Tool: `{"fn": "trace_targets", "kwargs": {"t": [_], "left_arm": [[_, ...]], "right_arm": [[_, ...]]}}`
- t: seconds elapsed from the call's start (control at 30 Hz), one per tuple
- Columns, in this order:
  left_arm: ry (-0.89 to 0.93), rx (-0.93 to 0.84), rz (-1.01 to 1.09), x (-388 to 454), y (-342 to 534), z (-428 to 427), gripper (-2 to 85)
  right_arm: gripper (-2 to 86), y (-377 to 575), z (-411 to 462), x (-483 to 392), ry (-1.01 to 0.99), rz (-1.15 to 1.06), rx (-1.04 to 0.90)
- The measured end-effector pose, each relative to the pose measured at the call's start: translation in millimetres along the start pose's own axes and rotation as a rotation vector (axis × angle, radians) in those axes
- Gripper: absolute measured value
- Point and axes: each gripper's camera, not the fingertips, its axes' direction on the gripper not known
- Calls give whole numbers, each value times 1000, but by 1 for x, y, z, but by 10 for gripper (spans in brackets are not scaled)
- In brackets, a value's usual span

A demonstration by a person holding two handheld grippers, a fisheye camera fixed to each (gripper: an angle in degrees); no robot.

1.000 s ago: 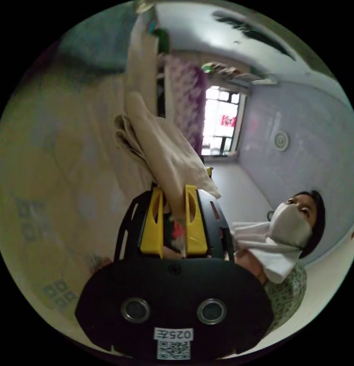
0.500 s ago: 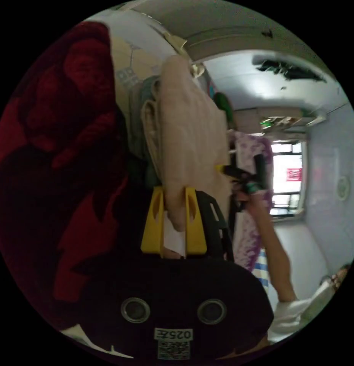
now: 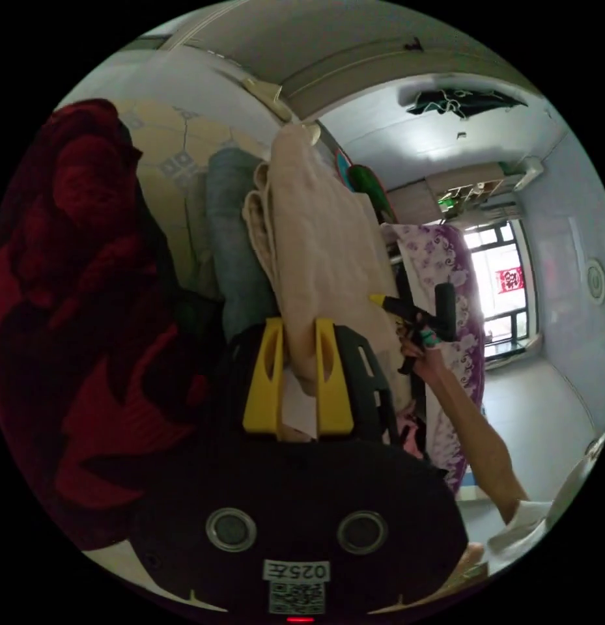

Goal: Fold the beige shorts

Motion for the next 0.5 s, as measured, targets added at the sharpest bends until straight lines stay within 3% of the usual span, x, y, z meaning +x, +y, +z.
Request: {"fn": "trace_targets", "kwargs": {"t": [0.2,0.37,0.5], "left_arm": [[-83,94,8,9,61,32,44],[-76,300,-19,13,147,34,29],[-76,438,215,51,227,28,35]], "right_arm": [[122,11,-43,-76,286,-26,-52],[130,95,-147,-92,132,17,29],[131,231,-250,-122,212,-7,104]]}}
